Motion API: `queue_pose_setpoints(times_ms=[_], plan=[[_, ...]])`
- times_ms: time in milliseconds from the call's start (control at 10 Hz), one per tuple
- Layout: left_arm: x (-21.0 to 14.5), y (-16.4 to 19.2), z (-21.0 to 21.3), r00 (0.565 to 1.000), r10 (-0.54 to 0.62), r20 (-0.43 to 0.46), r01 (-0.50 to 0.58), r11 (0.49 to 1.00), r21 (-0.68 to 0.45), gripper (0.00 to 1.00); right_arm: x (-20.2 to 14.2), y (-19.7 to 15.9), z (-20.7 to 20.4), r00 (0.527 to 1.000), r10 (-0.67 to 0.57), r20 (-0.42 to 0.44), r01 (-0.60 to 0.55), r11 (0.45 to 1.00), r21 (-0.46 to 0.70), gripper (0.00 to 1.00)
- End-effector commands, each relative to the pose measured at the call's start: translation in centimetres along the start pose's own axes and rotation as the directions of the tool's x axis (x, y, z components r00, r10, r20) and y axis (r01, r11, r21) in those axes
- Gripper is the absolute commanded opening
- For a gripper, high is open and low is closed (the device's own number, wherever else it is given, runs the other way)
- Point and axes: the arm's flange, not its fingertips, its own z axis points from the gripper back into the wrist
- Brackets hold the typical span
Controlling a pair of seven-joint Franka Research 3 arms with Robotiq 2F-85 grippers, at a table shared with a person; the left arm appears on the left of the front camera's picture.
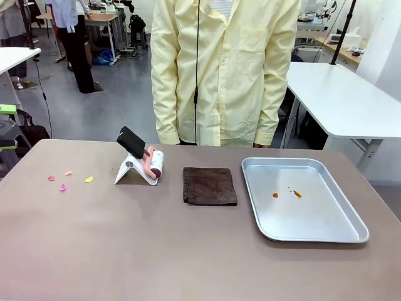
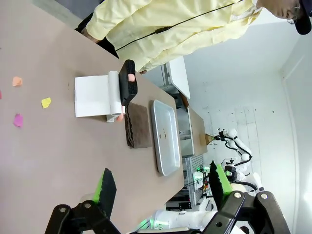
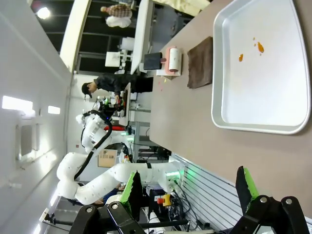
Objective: Clean the surface of the table.
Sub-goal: Hold the Lint Roller with your left hand and the towel with your right hand.
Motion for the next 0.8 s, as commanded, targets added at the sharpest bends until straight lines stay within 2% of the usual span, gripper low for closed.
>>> queue_pose_setpoints(times_ms=[0, 100, 300, 400, 600, 700], plan=[[-0.4, -1.5, -1.4, 0.998, -0.061, -0.013, 0.061, 0.996, 0.057, 1.0, 0.4, 1.7, -2.3, 0.999, 0.051, -0.009, -0.052, 0.989, -0.139, 1.0], [-0.4, -3.5, -3.2, 0.99, -0.116, -0.081, 0.12, 0.991, 0.056, 1.0, 1.3, 3.8, -4.9, 0.993, 0.11, -0.036, -0.115, 0.971, -0.21, 1.0], [0.7, -6.8, -7.7, 0.952, -0.185, -0.246, 0.221, 0.967, 0.128, 1.0, 3.6, 7.7, -11.8, 0.958, 0.192, -0.213, -0.255, 0.91, -0.328, 1.0], [1.3, -8.2, -10.3, 0.93, -0.197, -0.31, 0.255, 0.954, 0.159, 1.0, 4.9, 8.9, -15.7, 0.923, 0.208, -0.325, -0.317, 0.888, -0.332, 1.0], [2.1, -9.9, -14.6, 0.909, -0.187, -0.372, 0.277, 0.939, 0.204, 1.0, 6.7, 9.8, -24.8, 0.823, 0.168, -0.543, -0.395, 0.856, -0.334, 1.0], [2.2, -10.2, -16.0, 0.904, -0.177, -0.389, 0.278, 0.935, 0.219, 1.0, 6.7, 9.8, -29.2, 0.796, 0.119, -0.593, -0.397, 0.843, -0.363, 1.0]])
